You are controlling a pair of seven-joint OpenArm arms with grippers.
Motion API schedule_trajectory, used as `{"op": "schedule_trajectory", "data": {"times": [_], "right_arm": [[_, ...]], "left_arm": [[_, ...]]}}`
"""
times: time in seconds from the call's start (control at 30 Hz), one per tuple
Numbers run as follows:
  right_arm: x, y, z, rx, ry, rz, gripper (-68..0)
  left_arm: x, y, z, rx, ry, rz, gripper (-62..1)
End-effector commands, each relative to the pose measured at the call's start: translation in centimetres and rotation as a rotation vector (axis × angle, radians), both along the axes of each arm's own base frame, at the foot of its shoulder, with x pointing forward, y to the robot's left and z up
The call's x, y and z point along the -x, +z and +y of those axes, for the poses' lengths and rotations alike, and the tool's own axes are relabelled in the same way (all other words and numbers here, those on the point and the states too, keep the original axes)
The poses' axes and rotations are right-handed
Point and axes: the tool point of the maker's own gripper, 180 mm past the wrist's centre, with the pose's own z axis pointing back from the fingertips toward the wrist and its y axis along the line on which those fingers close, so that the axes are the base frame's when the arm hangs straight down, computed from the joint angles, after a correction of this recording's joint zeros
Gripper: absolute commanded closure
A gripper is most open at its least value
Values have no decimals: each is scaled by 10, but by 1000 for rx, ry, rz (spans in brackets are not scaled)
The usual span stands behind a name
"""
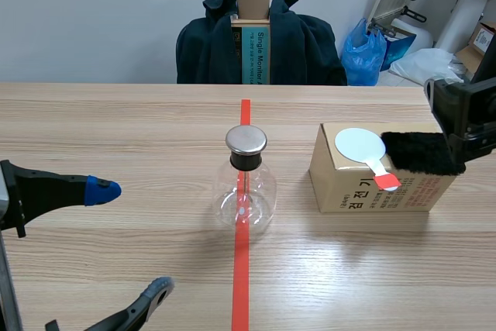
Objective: Do the electroscope experiment.
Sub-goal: 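Return to the home posture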
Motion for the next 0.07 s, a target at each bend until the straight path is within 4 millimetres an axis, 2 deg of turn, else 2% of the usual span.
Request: {"op": "schedule_trajectory", "data": {"times": [0.0, 0.03], "right_arm": [[-3, 8, 1, 5, 9, -26, -529], [-3, 8, 1, 5, 9, -27, -529]], "left_arm": [[-1, 5, -3, 26, 1, -7, -623], [-1, 5, -3, 25, 1, -6, -623]]}}
